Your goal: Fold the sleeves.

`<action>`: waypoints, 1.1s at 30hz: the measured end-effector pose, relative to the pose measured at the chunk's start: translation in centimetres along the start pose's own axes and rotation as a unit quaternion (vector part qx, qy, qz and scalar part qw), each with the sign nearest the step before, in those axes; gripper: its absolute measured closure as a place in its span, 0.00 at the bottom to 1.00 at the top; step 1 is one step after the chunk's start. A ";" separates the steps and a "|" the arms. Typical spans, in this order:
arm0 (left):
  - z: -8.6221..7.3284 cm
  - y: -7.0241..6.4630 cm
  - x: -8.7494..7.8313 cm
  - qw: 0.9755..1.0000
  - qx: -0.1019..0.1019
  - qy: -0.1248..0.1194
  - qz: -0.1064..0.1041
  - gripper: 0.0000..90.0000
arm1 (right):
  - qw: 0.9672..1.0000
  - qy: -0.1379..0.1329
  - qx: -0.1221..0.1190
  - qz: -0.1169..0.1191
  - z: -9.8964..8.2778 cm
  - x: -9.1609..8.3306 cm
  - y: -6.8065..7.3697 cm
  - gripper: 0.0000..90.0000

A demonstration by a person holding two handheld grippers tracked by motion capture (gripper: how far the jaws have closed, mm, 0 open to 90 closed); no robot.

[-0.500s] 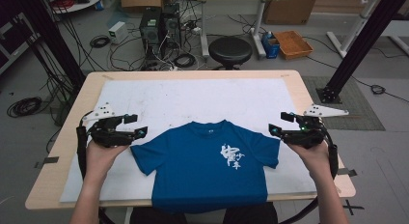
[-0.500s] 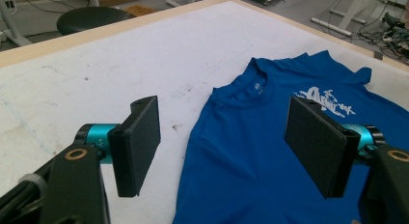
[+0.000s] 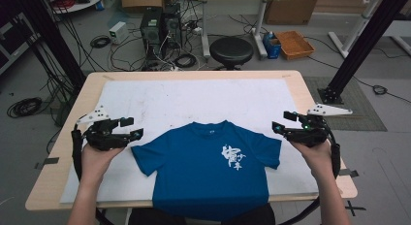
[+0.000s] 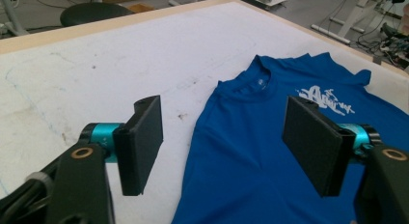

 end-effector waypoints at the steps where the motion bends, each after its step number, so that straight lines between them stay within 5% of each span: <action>1: -0.3 0.2 -0.1 1.000 -0.004 0.001 0.004 0.37 | 1.000 -0.002 0.003 -0.002 0.0 0.0 -0.1 0.31; 4: -1.2 0.9 -0.5 1.000 -0.009 0.004 0.011 0.41 | 1.000 -0.008 0.008 -0.003 0.1 -0.1 -0.2 0.32; 8: -3.3 1.4 -0.7 0.998 -0.048 0.039 0.002 0.54 | 1.000 -0.007 0.002 0.002 0.2 -0.1 0.0 0.36; 12: -5.7 1.4 -0.5 0.993 -0.094 0.072 0.002 0.60 | 1.000 -0.008 0.003 0.002 0.2 -0.1 0.0 0.37; 16: -7.1 1.7 -0.6 0.988 -0.140 0.070 0.012 0.62 | 1.000 -0.005 0.002 0.001 0.1 0.0 0.0 0.37; 28: -8.8 1.7 0.2 0.984 -0.137 0.106 0.034 0.75 | 1.000 -0.003 -0.005 0.000 0.1 0.2 0.4 0.37; 32: -8.8 1.4 0.4 0.984 -0.137 0.109 0.031 0.84 | 1.000 -0.002 -0.007 -0.001 0.1 0.2 0.5 0.37; 33: -8.7 1.2 0.4 0.984 -0.137 0.108 0.026 0.98 | 1.000 -0.002 -0.008 0.001 0.1 0.2 0.6 0.36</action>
Point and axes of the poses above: each handheld gripper's, and its own axes: x roughly forward along the jaws, z roughly out of its top, y roughly to its left, the point moved 10 cm from there along x, roughly forward along the jaws, and after that the axes turned 8 degrees about x, right-handed, at the moved point
